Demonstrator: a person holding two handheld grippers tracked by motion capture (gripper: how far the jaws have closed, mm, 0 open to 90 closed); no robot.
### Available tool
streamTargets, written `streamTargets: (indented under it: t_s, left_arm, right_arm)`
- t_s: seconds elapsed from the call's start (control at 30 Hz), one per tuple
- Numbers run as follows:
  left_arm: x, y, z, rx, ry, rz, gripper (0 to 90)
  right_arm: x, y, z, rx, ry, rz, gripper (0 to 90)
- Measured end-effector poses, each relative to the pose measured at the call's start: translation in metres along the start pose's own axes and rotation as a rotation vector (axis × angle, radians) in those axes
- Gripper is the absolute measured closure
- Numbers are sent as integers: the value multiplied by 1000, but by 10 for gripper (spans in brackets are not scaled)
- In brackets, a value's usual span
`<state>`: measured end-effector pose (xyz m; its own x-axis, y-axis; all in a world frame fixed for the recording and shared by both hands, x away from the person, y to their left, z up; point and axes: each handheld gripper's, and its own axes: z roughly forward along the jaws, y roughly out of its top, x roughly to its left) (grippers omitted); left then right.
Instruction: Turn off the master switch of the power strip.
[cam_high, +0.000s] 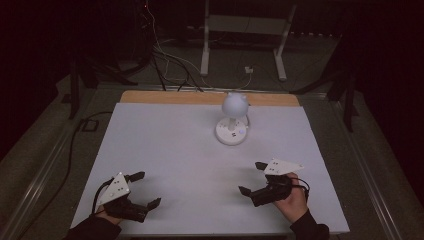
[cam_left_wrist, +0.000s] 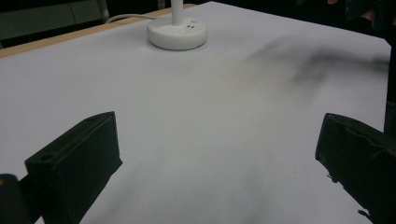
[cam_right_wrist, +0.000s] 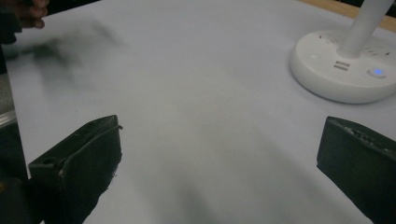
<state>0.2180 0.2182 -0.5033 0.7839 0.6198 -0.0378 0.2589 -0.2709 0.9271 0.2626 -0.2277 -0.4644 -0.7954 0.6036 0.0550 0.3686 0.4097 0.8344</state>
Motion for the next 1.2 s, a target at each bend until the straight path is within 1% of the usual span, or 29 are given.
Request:
streamTargets:
  t_s: [0.23,0.47,0.57,0.73,1.0,1.17,1.2]
  left_arm:
    - [0,0,0,-1,0,0,5]
    - [0,0,0,-2,1,2,4]
    - [0,0,0,-3,-2,0,5]
    - [0,0,-1,-3,-2,3,4]
    - [0,0,-1,-4,-2,0,4]
    - [0,0,-1,-5,-3,2,5]
    - [0,0,-1,-4,-2,1,4]
  right_arm:
    - [-4,9,-2,-15,-11,8,0]
    - [-9,22,-3,-37,-25,12,0]
    - [-10,27,-4,-46,-32,0,0]
    - [-13,33,-4,-51,-47,-4,0]
    - [-19,41,2,-49,-54,-1,0]
    - [-24,45,6,-56,-47,16,0]
    - [-26,46,7,-54,-52,18,0]
